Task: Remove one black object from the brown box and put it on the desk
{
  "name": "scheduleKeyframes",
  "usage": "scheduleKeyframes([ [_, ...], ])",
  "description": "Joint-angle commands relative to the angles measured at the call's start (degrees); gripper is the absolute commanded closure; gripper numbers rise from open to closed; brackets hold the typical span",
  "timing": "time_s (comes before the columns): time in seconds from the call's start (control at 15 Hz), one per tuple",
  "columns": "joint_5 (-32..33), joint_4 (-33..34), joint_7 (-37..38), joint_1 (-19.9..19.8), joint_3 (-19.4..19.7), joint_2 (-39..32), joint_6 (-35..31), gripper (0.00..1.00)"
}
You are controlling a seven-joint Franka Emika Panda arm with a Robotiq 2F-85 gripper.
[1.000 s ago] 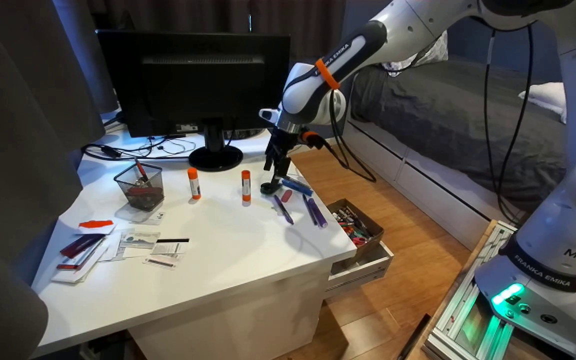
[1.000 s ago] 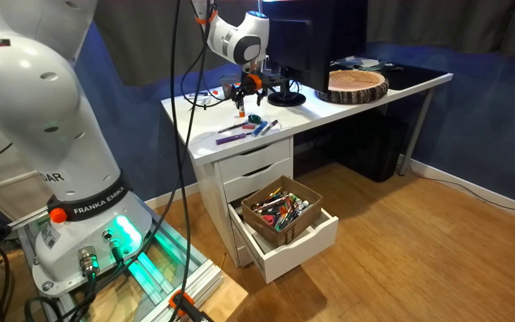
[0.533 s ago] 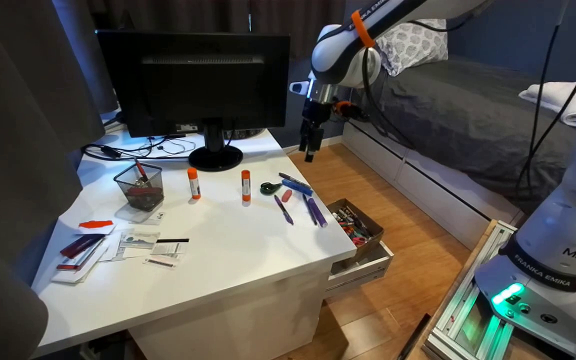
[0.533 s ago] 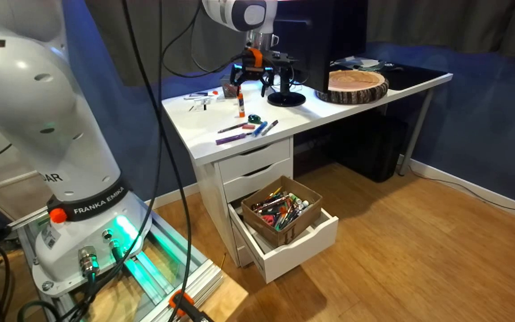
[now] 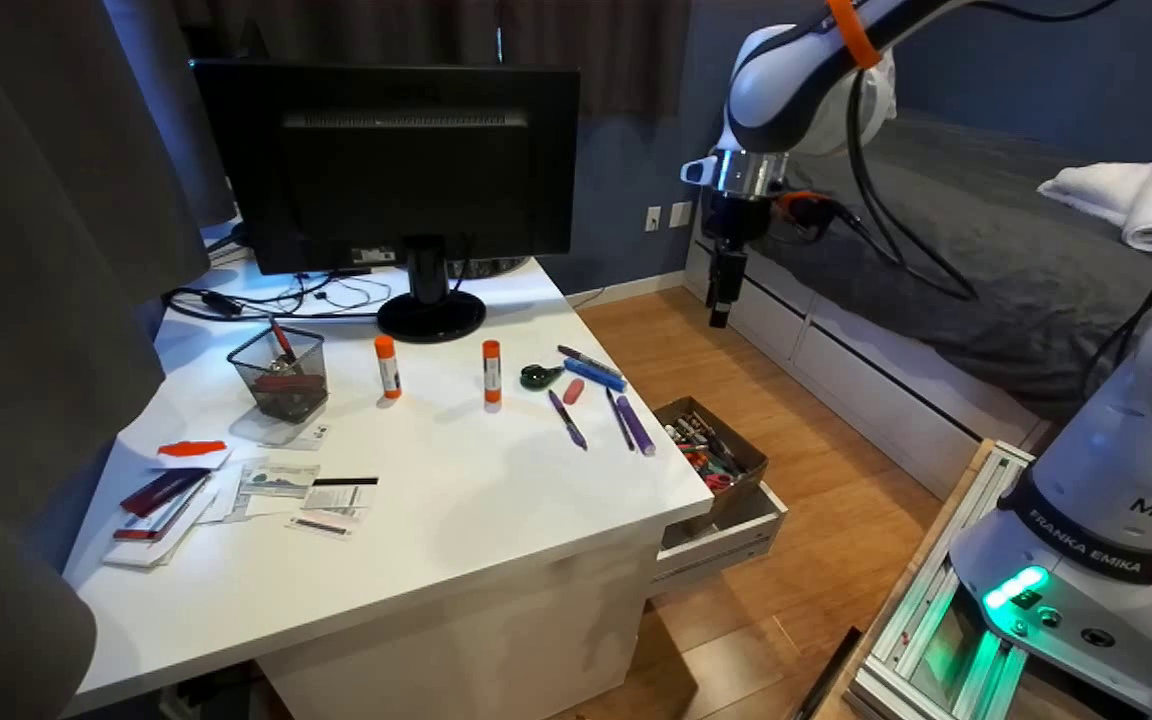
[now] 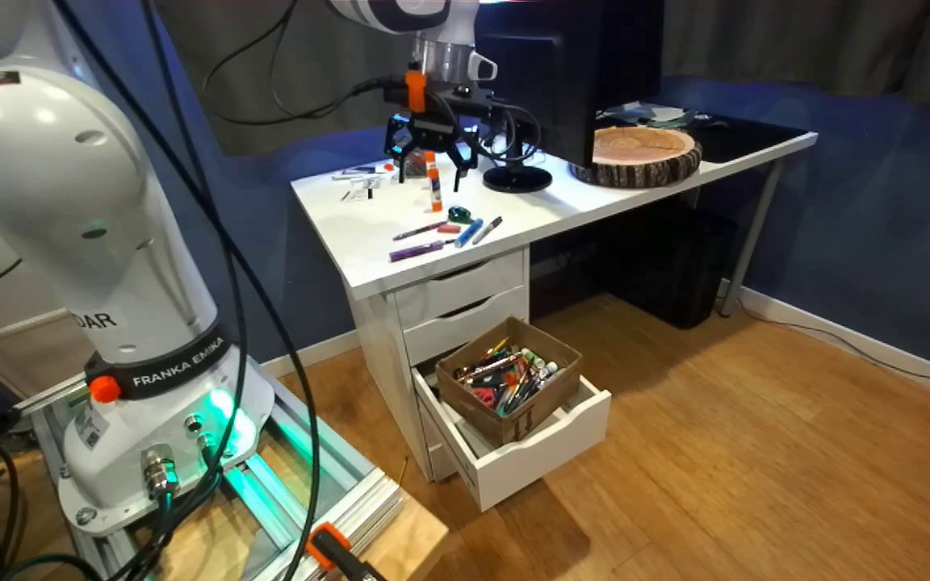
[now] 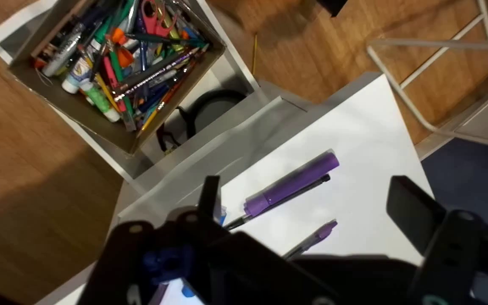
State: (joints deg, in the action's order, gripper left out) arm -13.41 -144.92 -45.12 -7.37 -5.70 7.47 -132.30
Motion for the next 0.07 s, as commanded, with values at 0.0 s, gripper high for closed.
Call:
scheduleKeyframes([
  [0.0,0.8,-1.9,1.0,3.7,3.9,2.1,-0.8,0.00],
])
